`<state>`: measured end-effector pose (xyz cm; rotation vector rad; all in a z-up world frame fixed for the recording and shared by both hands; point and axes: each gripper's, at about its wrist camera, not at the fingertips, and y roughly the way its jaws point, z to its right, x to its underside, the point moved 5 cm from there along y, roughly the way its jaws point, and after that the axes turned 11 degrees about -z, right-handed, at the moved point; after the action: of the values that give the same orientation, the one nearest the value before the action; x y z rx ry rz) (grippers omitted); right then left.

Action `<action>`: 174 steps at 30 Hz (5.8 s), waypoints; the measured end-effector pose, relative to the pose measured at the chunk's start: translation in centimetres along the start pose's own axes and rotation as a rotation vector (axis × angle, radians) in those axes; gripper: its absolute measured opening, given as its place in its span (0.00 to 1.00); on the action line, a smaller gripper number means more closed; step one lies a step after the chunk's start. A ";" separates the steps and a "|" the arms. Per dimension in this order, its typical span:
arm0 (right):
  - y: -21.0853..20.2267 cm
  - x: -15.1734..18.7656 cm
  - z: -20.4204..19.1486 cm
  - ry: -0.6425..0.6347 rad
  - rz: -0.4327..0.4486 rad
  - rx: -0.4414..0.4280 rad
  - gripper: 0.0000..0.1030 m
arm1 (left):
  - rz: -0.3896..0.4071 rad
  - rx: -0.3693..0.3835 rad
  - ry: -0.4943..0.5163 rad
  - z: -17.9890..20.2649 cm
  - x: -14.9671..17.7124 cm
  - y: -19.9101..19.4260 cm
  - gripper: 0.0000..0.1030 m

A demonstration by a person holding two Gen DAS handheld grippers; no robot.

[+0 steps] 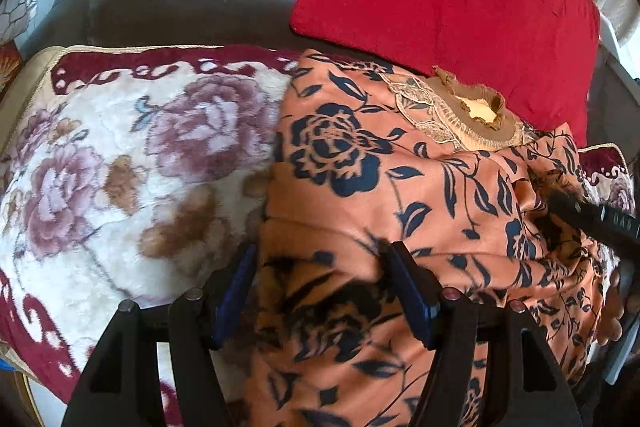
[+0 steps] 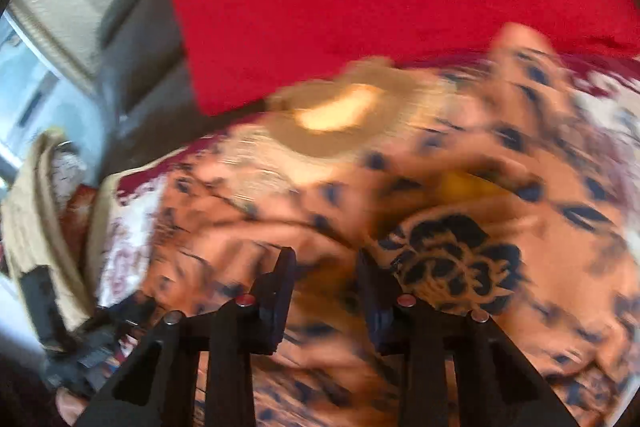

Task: Fold small clothes

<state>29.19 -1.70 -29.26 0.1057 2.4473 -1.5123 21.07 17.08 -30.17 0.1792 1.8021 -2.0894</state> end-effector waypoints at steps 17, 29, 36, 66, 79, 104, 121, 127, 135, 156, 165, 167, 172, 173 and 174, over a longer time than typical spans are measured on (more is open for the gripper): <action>-3.2 4.4 6.6 0.045 -0.040 -0.139 0.30 | 0.001 0.016 -0.004 -3.7 7.1 -3.4 0.67; -11.7 16.4 12.0 0.055 -0.064 -0.130 0.83 | -0.098 0.066 0.069 -6.2 16.2 -4.1 0.67; -9.2 22.9 15.0 0.160 -0.175 -0.077 0.83 | -0.138 0.084 0.158 -5.2 18.5 -2.5 0.20; -17.9 10.5 8.3 0.050 0.047 -0.350 0.09 | 0.003 0.498 0.058 -6.1 7.8 -12.6 0.06; -8.1 -8.9 19.6 0.491 0.177 -0.369 0.09 | -0.126 0.458 -0.241 -8.4 -13.3 2.6 0.07; -9.0 -0.2 6.5 -0.076 0.046 -0.249 0.43 | -0.035 0.320 0.086 0.7 -4.0 -2.3 0.64; -6.2 -8.3 9.1 0.133 0.406 -0.201 0.41 | 0.171 0.378 -0.289 -5.3 -12.8 0.9 0.64; -8.6 -4.4 12.5 0.076 0.319 -0.152 0.41 | 0.120 0.315 -0.041 -3.0 -7.7 -1.5 0.64; -11.1 4.3 13.9 0.169 0.249 -0.308 0.74 | 0.150 0.376 -0.171 -3.9 0.1 -4.4 0.67; -9.3 9.1 13.5 0.387 0.123 -0.468 0.73 | -0.045 0.481 -0.401 -2.5 4.8 -1.3 0.73; -6.5 7.5 18.0 0.597 0.175 -0.562 0.76 | -0.012 0.597 -0.630 -2.7 3.2 2.3 0.77; -5.8 6.4 18.7 0.620 0.194 -0.588 0.77 | 0.030 0.602 -0.637 -2.9 2.1 2.2 0.77; -5.0 4.1 18.7 0.620 0.269 -0.588 0.79 | 0.058 0.580 -0.638 -2.4 0.7 2.8 0.77; -4.9 3.7 18.2 0.593 0.278 -0.563 0.79 | 0.065 0.575 -0.640 -2.3 0.4 3.1 0.77; -4.8 3.2 17.7 0.559 0.281 -0.521 0.79 | 0.082 0.575 -0.645 -2.3 0.3 3.2 0.77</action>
<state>28.44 -19.80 -33.41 0.8219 2.9961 -0.7578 21.59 18.92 -33.66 -0.2469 0.7984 -2.2052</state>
